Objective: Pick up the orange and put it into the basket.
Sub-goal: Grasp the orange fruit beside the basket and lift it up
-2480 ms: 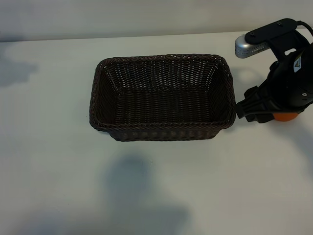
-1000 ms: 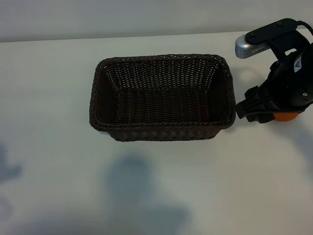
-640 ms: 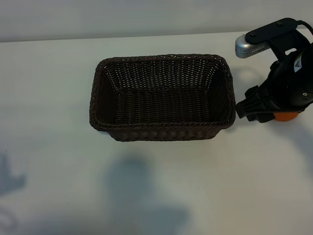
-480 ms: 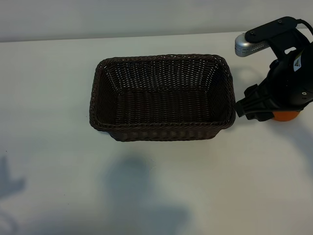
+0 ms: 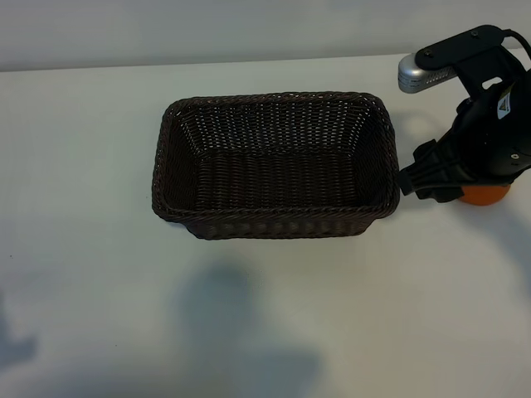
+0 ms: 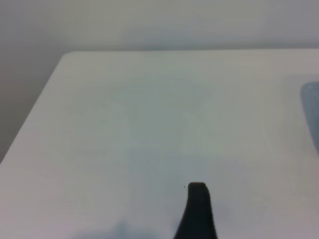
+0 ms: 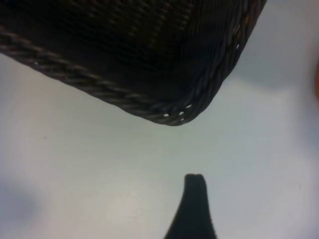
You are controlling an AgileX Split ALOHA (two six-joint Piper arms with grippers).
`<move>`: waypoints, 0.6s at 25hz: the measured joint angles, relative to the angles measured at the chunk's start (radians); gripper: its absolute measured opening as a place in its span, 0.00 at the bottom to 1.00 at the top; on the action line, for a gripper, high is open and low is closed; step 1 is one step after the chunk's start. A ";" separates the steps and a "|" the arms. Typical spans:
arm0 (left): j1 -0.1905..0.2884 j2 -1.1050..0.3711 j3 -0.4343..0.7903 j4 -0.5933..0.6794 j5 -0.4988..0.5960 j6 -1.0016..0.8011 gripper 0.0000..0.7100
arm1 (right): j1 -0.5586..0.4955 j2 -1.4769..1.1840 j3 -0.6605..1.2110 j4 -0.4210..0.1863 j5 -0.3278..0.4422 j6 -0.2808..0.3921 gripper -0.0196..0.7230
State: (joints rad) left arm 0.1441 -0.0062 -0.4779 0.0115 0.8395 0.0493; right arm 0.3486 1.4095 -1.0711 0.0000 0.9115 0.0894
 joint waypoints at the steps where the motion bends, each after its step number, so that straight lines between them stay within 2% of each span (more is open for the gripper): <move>1: 0.000 0.000 0.000 0.000 0.001 0.000 0.83 | 0.000 0.000 0.000 0.000 -0.001 0.005 0.80; 2: 0.000 0.000 0.000 0.000 0.001 0.000 0.83 | 0.000 0.000 0.000 0.000 -0.003 0.011 0.80; 9: -0.002 0.000 0.001 -0.003 0.001 0.000 0.83 | 0.000 0.000 0.000 -0.105 -0.005 0.126 0.80; 12: -0.003 0.000 0.001 -0.012 0.009 -0.003 0.83 | 0.000 0.000 0.000 -0.119 -0.005 0.138 0.80; 15: -0.003 0.000 -0.018 -0.022 0.068 -0.016 0.83 | 0.000 0.000 0.000 -0.124 -0.002 0.138 0.80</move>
State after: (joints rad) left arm 0.1407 -0.0062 -0.4958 -0.0109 0.9074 0.0330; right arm 0.3486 1.4095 -1.0711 -0.1244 0.9090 0.2277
